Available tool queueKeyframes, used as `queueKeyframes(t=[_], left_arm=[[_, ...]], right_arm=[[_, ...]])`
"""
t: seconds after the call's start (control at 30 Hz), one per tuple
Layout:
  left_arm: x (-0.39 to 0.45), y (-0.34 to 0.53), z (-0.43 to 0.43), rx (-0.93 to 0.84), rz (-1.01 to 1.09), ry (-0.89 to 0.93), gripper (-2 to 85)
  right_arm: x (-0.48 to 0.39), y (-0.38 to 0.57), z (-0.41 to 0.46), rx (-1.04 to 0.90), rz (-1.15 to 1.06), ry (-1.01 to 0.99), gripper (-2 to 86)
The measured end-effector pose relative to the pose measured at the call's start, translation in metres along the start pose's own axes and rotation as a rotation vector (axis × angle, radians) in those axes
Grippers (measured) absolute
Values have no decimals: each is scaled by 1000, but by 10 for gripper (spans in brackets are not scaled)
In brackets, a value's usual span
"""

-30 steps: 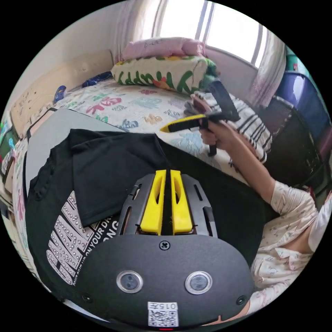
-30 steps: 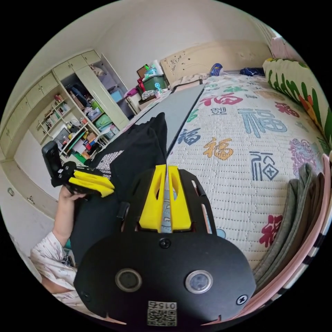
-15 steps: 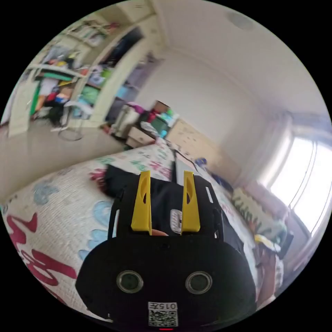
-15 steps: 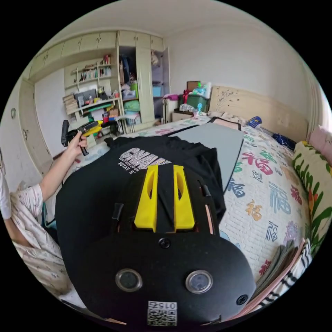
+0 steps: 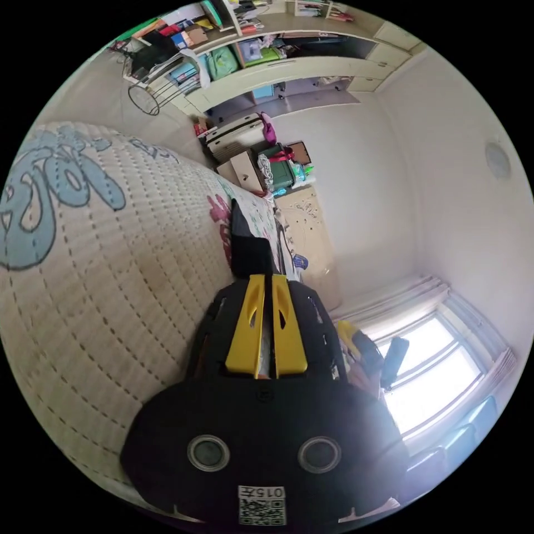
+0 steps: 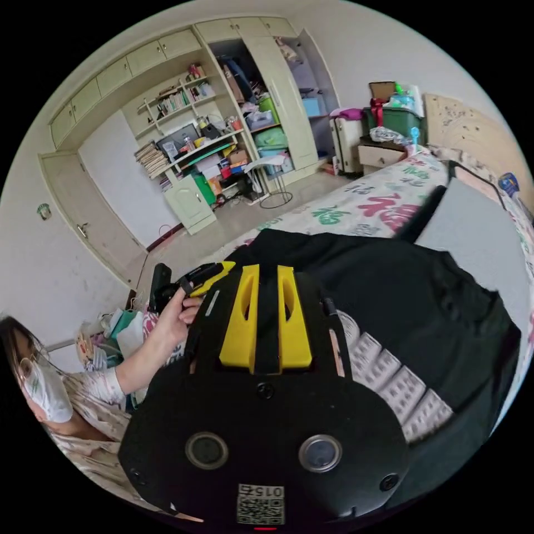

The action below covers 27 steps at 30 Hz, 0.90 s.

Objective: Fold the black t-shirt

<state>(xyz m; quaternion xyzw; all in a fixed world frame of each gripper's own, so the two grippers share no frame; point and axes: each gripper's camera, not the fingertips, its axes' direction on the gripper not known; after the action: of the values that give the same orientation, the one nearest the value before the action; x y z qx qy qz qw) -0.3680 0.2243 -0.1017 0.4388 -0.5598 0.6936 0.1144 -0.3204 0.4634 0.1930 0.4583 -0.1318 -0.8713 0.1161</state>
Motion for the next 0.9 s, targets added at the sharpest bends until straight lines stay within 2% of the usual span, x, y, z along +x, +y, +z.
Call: queueKeyframes(t=[0.07, 0.2, 0.37, 0.47, 0.57, 0.63, 0.8, 0.9], left_arm=[[5, -5, -13, -32, 11, 34, 3], [2, -9, -29, -87, 11, 113, 0], [-10, -5, -52, -106, 16, 112, -2], [-27, 4, -63, -99, 5, 92, -1], [-45, 19, -74, -96, 13, 95, -1], [-58, 31, -81, -94, 29, 108, -1], [-74, 75, -110, -20, 202, 128, -1], [-64, 116, -107, -109, 450, 161, -1]], right_arm=[[-13, -41, 74, -34, -6, -60, 73], [-34, -98, 188, -106, 9, -39, 83], [-32, -146, 352, -332, 31, 183, 107], [-18, -151, 403, -414, 55, 247, 90], [-9, -149, 409, -402, 77, 310, 30], [-5, -144, 393, -338, 101, 283, 18], [8, -121, 253, -63, 147, 222, 8], [28, -79, 148, 53, 167, 269, 7]])
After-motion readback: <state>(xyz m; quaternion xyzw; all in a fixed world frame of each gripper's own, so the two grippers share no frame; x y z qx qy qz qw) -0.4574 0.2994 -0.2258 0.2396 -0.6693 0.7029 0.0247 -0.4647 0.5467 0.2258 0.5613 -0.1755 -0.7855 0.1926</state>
